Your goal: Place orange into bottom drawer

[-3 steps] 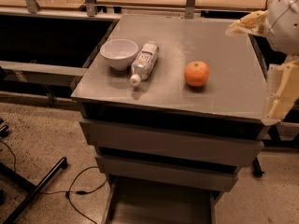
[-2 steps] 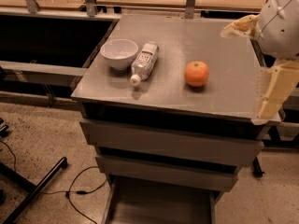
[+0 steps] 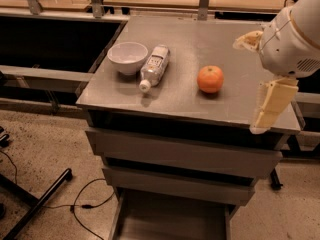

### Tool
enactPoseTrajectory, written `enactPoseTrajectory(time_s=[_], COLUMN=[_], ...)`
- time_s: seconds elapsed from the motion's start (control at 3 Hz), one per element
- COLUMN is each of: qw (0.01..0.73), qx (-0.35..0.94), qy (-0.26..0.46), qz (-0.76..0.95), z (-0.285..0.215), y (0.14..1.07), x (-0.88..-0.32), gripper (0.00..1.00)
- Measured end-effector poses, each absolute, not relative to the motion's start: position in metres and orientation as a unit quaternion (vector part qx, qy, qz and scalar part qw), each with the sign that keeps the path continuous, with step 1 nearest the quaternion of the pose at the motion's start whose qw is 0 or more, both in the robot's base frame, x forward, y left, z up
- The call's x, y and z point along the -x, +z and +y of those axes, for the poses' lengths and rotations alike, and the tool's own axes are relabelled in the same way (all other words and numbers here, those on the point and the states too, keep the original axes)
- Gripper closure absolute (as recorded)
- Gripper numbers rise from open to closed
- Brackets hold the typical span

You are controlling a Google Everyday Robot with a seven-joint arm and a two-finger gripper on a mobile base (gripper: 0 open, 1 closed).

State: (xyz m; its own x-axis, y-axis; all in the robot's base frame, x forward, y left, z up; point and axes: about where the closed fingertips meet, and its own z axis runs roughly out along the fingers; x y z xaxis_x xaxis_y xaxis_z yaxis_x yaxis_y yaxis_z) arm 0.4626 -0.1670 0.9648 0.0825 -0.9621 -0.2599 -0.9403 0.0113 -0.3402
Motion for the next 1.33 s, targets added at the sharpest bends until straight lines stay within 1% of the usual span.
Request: enactPoseTrajectory(time_s=[0.33, 1.33], qw=[0.216, 0.175], qx=[0.689, 0.694], qy=[-0.026, -0.018], qz=[0.692, 0.698], z=[-0.172, -0.189], y=[0.953, 0.933], x=[-0.48, -0.538], gripper=[0.0, 0.0])
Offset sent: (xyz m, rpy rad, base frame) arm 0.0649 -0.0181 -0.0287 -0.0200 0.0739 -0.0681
